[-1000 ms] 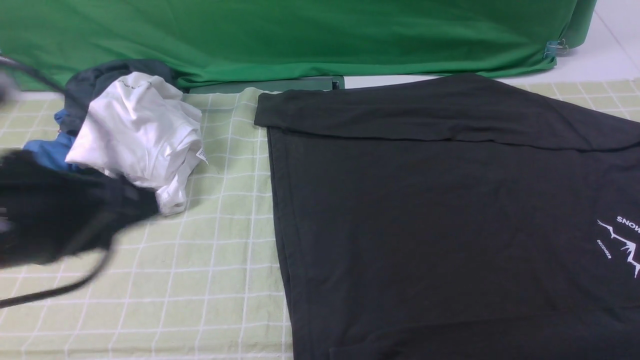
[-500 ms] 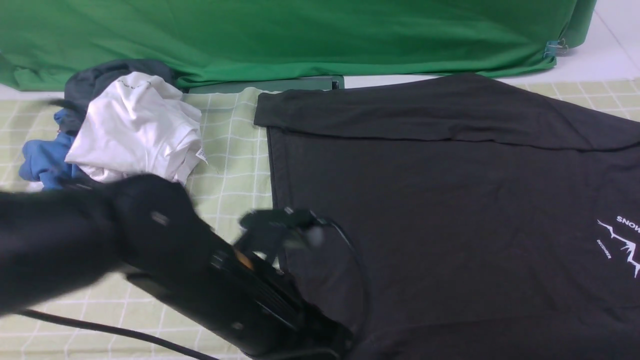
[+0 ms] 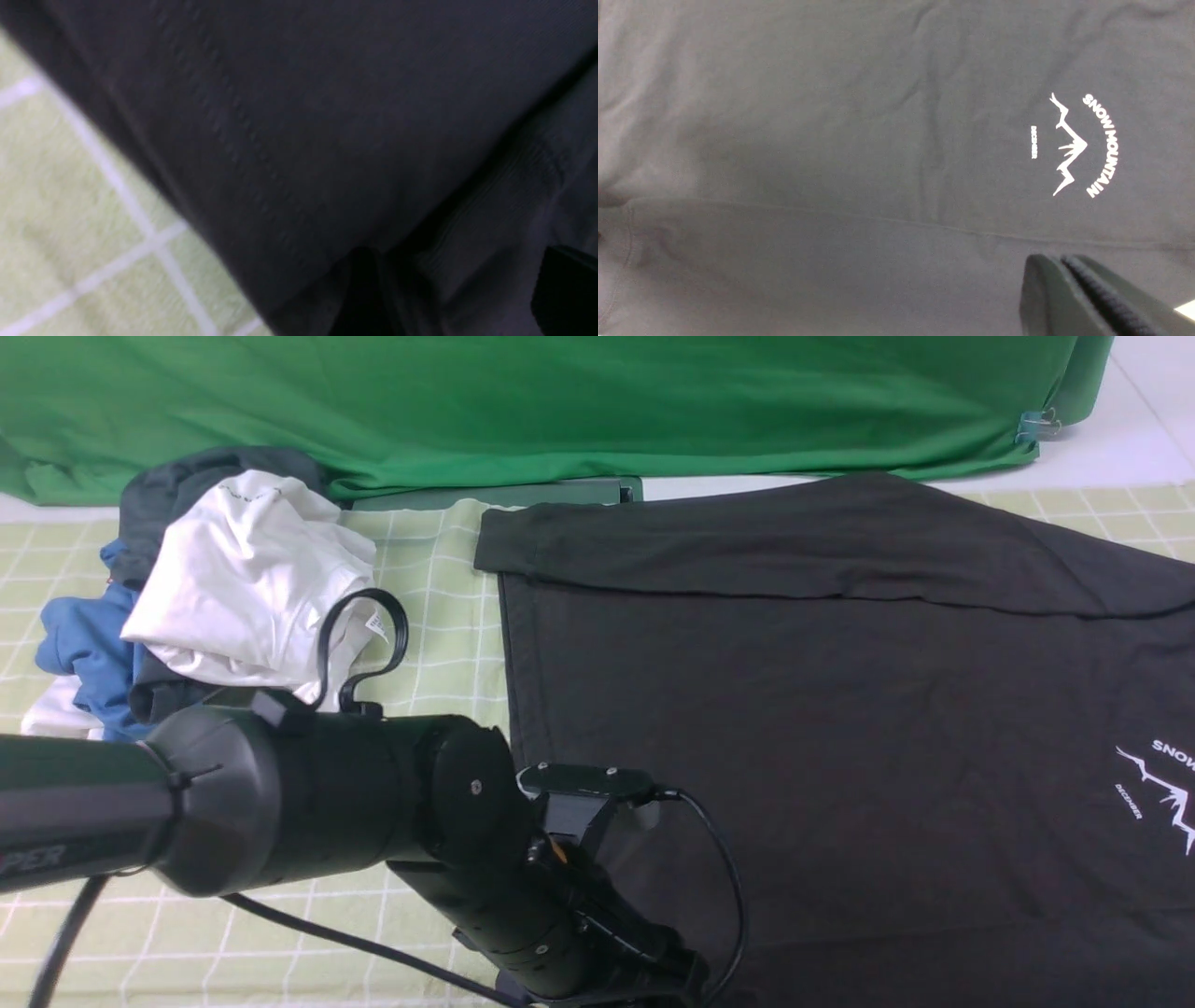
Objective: Fold a long-sleeved shirt over a green coffee tablecloth.
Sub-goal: 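Grasp the left edge of the dark T-shirt lying flat on the table, then fold the left side of the black T-shirt inward over its body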
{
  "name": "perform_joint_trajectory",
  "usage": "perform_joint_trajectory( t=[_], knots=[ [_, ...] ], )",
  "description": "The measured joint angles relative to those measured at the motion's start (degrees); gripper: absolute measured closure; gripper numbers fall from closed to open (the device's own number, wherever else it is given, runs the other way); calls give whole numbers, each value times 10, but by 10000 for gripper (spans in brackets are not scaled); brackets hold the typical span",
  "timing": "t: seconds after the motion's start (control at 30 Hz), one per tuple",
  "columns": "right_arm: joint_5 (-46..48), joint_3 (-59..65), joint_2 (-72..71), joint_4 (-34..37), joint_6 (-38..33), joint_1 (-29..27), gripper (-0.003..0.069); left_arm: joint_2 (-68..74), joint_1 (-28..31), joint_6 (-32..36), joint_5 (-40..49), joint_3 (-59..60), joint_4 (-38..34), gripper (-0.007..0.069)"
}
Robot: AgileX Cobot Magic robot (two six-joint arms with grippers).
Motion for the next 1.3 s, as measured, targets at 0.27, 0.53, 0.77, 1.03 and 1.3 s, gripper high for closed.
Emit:
perform_joint_trajectory(
  t=[0.27,0.53,0.77,1.03,1.3],
  knots=[
    [0,0,0,0,0,0,602,3,0,10,-4,-6,-7,258],
    [-1,0,0,0,1,0,593,3,-4,12,-4,-6,-5,482],
    [-4,0,0,0,1,0,588,1,-4,20,-7,-7,2,601],
    [-4,0,0,0,1,0,572,-78,31,7,33,-83,33,601],
    [-5,0,0,0,1,0,562,-77,129,-4,64,-205,42,601]
  ],
)
